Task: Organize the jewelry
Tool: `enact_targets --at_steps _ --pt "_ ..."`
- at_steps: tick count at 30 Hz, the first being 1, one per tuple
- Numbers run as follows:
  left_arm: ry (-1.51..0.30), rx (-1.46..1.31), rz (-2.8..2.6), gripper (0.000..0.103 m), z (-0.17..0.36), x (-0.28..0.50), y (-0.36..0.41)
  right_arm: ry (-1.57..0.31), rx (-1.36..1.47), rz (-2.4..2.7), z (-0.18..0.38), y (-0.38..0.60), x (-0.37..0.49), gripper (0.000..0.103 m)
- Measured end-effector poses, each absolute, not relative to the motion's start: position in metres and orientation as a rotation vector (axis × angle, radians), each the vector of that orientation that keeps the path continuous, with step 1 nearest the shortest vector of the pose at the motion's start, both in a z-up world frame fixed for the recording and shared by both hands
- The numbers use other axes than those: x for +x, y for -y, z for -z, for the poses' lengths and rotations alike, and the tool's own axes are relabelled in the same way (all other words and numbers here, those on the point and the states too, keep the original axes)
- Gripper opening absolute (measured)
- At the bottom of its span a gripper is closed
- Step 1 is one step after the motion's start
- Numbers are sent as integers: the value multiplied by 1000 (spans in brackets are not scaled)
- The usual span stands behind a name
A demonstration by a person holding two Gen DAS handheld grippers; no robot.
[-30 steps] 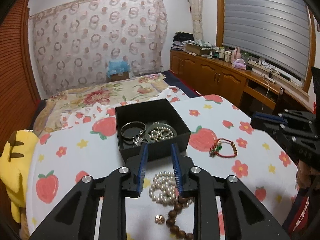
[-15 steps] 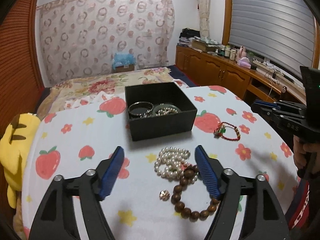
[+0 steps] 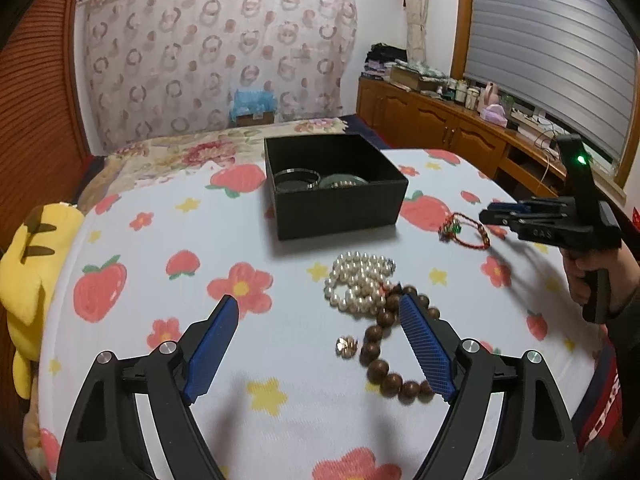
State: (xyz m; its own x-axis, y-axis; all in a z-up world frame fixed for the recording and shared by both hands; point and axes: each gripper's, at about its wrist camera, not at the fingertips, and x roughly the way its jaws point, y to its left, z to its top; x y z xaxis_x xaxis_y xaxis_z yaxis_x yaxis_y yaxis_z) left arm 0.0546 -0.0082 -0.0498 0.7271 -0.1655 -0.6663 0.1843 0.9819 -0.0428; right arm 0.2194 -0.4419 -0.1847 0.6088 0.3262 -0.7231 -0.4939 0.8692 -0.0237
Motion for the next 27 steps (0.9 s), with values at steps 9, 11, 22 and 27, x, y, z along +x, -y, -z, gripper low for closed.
enact_targets --at_steps 9,11,22,27 --pt "-783 59 233 79 64 45 21 -821 -291 -490 195 432 227 30" --pt "-792 64 246 79 66 44 25 -823 -293 -492 195 432 229 24" --pt "-850 59 304 39 78 44 39 -759 -311 -522 179 428 213 4" --pt "-873 59 305 32 84 46 42 -690 -288 -545 152 425 199 4"
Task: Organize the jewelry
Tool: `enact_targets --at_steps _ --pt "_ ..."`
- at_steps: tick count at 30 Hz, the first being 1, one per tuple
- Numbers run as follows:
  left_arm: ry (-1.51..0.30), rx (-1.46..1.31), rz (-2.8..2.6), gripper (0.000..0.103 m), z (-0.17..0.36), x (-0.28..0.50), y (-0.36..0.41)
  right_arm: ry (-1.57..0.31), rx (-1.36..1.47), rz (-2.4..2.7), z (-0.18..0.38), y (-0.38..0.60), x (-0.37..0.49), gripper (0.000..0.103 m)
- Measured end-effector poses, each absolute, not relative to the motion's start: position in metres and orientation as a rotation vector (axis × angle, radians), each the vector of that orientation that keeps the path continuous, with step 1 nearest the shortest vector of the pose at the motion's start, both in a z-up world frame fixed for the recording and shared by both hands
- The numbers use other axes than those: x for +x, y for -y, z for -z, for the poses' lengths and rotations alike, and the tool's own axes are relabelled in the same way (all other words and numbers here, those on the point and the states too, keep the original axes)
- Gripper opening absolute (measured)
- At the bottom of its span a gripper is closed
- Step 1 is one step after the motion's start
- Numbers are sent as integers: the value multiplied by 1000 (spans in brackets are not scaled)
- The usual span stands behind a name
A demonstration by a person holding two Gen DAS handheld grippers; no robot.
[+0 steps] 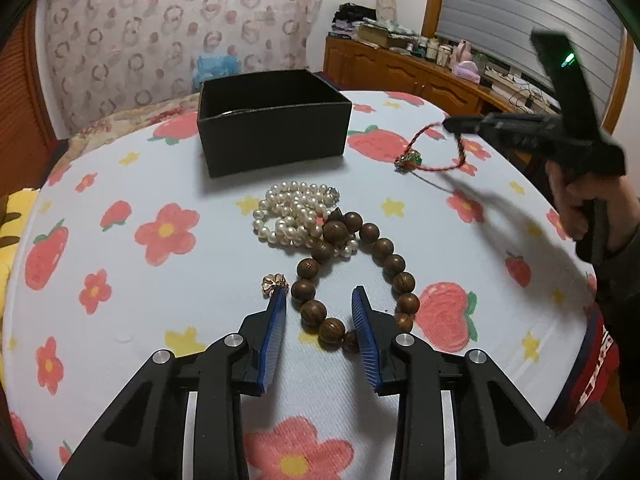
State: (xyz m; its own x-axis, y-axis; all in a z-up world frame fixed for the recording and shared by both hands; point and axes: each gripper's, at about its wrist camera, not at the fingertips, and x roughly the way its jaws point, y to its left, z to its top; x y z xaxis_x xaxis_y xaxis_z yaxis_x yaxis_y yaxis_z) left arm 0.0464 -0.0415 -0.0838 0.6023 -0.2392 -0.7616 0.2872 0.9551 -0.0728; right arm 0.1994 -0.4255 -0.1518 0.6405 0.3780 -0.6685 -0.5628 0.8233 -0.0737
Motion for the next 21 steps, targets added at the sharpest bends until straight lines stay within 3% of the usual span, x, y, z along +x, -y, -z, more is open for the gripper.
enact_targets --at_steps 4,11,21 --pt "-882 53 301 31 87 50 41 -648 -285 -574 134 421 187 4" --pt "-877 61 287 18 88 53 39 -597 -269 -641 108 410 170 4" --pt "-870 51 289 17 90 54 37 -546 -161 -849 75 394 141 4"
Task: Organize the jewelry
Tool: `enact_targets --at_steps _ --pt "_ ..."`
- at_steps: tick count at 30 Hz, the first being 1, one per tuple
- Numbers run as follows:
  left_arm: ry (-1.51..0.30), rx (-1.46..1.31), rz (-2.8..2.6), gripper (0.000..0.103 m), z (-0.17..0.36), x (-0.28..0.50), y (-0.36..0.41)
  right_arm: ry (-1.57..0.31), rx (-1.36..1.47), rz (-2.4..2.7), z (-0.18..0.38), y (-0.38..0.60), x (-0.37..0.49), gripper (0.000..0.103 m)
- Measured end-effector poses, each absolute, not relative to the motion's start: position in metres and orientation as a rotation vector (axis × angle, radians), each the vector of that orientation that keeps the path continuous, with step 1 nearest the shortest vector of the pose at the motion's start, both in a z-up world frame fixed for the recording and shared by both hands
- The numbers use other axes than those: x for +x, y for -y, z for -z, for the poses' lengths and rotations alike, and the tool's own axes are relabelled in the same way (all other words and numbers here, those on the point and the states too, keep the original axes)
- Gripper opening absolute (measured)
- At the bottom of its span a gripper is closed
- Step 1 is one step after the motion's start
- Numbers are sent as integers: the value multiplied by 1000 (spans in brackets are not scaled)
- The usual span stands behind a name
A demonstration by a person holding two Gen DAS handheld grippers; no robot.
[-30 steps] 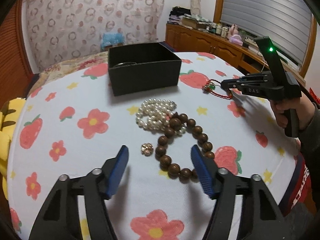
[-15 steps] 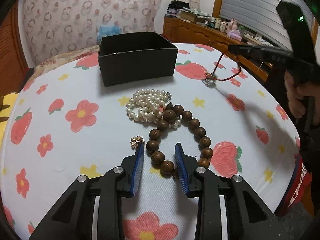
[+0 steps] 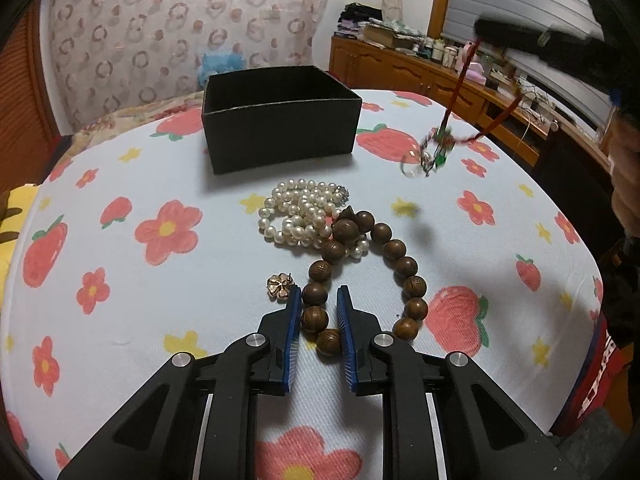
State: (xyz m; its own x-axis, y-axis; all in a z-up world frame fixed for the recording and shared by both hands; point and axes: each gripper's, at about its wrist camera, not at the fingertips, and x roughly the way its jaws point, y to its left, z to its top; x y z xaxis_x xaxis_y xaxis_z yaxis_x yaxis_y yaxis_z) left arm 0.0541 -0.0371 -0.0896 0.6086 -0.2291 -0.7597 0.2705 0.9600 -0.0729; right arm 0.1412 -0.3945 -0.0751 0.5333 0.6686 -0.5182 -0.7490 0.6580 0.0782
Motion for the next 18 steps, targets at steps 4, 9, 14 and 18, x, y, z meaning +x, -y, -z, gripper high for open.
enact_targets --at_steps 4,9,14,18 --pt "-870 51 289 17 90 54 37 -573 -165 -692 84 408 161 4" --pt "-869 51 288 17 89 54 37 -646 -205 -567 114 426 184 5" --pt "-868 55 284 17 89 54 38 -655 -212 -557 120 429 187 4" --pt "-868 55 284 17 89 55 38 -647 -205 -596 116 422 183 4"
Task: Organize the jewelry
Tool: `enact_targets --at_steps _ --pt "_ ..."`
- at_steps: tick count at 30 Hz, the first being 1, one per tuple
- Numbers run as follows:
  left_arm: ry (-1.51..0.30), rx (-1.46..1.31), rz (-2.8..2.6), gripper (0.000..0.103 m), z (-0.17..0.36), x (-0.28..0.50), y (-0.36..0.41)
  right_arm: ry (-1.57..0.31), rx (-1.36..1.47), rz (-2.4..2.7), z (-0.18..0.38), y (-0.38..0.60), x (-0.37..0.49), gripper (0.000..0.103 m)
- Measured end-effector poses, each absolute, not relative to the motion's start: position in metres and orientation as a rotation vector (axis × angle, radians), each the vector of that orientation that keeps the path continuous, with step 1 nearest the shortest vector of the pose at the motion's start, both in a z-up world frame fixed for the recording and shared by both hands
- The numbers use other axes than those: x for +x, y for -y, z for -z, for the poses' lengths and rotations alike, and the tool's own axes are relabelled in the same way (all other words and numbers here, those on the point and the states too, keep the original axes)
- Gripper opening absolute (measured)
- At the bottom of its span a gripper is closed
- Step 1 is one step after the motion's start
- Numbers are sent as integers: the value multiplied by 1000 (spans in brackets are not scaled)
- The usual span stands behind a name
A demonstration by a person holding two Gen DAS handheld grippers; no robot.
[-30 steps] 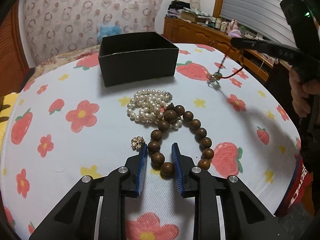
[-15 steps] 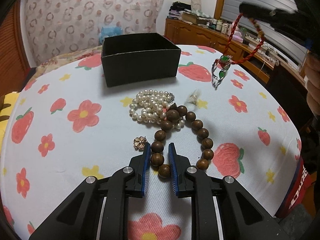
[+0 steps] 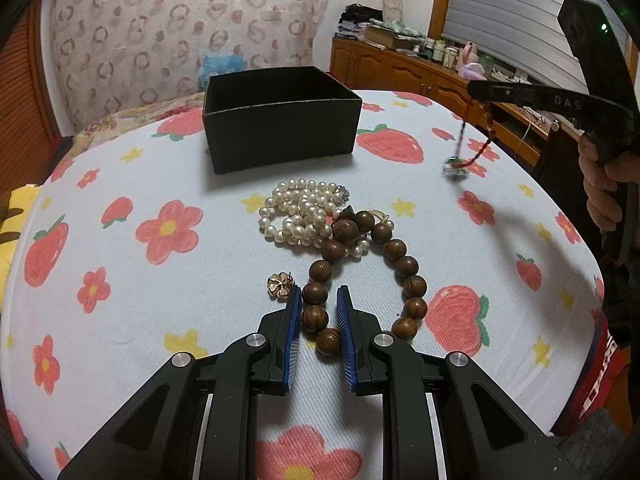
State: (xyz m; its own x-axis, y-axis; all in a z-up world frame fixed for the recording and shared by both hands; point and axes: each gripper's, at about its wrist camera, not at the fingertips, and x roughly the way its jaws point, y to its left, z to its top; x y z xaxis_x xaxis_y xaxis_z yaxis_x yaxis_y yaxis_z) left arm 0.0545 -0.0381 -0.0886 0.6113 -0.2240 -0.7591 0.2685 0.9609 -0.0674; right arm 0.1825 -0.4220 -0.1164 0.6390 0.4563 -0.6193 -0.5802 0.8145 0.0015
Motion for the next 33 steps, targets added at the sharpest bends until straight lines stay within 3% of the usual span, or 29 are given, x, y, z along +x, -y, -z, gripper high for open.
enact_targets --at_steps 8,10,11,17,22,30,33 --pt "-868 55 284 17 89 54 38 -595 -197 -619 101 411 170 7" --pt "-867 54 284 17 89 54 38 -613 -235 -542 109 415 177 44" --pt "-867 55 284 17 89 54 38 -630 -229 -539 114 418 181 45" --pt "-867 57 283 17 89 54 38 -680 -252 -573 135 417 183 41" --pt "-866 57 283 17 89 55 38 -740 -320 -620 161 399 176 22" --pt "-866 57 283 17 89 54 39 -825 -317 -643 187 392 178 22" --pt "-866 58 283 17 89 54 38 -827 -306 -653 186 393 178 5"
